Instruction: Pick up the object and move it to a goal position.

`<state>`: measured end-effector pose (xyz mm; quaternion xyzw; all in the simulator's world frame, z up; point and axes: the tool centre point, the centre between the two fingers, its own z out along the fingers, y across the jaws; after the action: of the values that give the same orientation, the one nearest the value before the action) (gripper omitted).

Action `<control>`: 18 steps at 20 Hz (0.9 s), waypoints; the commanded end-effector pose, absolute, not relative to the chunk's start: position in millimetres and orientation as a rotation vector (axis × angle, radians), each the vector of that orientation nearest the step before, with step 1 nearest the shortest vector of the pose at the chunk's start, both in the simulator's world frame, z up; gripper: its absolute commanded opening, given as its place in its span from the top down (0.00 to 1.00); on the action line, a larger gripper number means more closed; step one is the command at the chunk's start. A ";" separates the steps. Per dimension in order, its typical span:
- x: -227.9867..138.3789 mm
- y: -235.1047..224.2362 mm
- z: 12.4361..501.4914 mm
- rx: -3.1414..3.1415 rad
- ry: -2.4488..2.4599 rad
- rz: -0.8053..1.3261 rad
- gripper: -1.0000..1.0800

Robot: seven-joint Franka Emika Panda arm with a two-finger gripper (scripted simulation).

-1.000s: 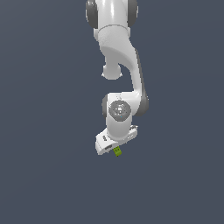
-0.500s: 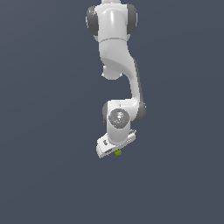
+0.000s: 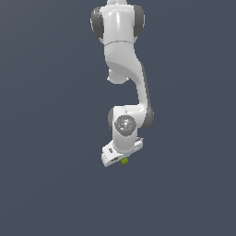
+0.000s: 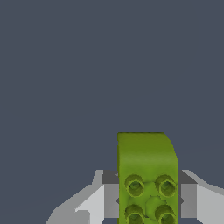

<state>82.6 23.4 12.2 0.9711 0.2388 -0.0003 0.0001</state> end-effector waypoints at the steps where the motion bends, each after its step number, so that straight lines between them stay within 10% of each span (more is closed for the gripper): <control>1: 82.7 23.6 12.4 3.051 0.750 0.000 1.00; 18: 67.3 36.3 65.3 3.050 0.751 -0.001 1.00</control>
<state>69.8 33.8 54.7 0.9710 0.2389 -0.0009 0.0000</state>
